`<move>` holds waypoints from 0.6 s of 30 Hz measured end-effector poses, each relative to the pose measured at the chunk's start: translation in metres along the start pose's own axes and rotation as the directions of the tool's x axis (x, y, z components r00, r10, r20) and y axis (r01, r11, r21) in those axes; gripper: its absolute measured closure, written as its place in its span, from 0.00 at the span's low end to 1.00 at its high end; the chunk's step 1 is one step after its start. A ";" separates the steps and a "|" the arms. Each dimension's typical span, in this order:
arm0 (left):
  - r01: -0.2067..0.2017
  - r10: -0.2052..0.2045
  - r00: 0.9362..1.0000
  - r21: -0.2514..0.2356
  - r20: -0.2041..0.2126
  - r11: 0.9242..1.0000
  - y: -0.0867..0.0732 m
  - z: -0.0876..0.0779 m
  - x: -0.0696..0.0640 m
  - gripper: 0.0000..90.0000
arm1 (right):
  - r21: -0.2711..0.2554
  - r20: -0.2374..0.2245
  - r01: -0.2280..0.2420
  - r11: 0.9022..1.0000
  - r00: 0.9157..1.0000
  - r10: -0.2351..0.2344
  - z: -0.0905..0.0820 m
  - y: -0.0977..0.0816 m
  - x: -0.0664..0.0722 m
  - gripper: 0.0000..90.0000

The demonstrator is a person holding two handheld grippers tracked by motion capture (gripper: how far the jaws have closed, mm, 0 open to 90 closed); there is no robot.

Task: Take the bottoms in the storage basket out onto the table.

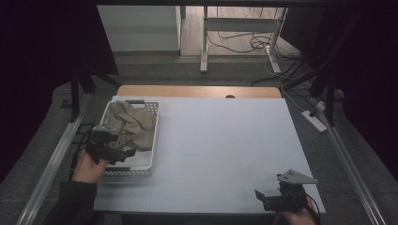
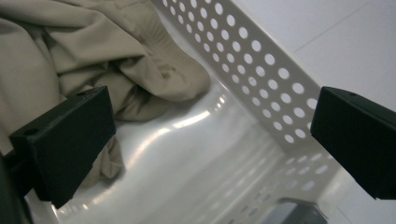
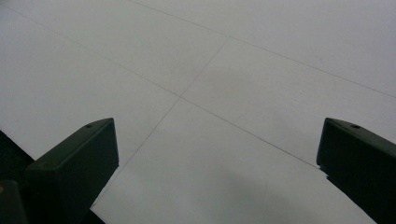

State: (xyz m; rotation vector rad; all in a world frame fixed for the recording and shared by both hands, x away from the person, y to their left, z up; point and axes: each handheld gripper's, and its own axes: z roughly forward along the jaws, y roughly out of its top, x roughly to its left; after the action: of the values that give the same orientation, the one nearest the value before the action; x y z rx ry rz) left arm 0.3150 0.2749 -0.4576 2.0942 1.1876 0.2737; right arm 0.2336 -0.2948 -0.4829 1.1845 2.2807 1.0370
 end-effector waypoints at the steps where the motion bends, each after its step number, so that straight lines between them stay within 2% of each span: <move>1: -0.002 0.002 1.000 -0.001 -0.003 1.000 0.001 0.000 0.001 0.00 | 0.001 0.000 0.000 1.000 1.000 0.000 0.000 0.000 0.000 0.00; 7: 0.008 -0.008 1.000 -0.024 0.008 1.000 0.007 0.002 0.010 0.00 | 0.003 0.000 0.001 1.000 1.000 -0.001 0.000 0.000 0.000 0.00; 11: 0.004 -0.004 1.000 -0.012 0.001 1.000 0.011 0.004 0.015 0.00 | 0.004 0.000 0.001 1.000 1.000 -0.001 0.000 0.000 0.000 0.00; 14: 0.007 -0.006 0.999 -0.014 0.040 1.000 0.014 0.006 0.022 0.00 | 0.003 -0.001 0.001 1.000 1.000 -0.001 0.000 0.000 0.000 0.00; 18: -0.003 0.003 1.000 0.002 0.030 1.000 0.019 0.009 0.028 0.00 | 0.004 -0.002 0.001 1.000 1.000 -0.001 0.000 0.000 0.000 0.00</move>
State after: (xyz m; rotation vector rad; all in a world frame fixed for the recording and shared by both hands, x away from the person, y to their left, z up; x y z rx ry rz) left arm 0.3477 0.2874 -0.4562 2.0955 1.1674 0.2415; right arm 0.2338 -0.2948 -0.4828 1.1841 2.2860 1.0339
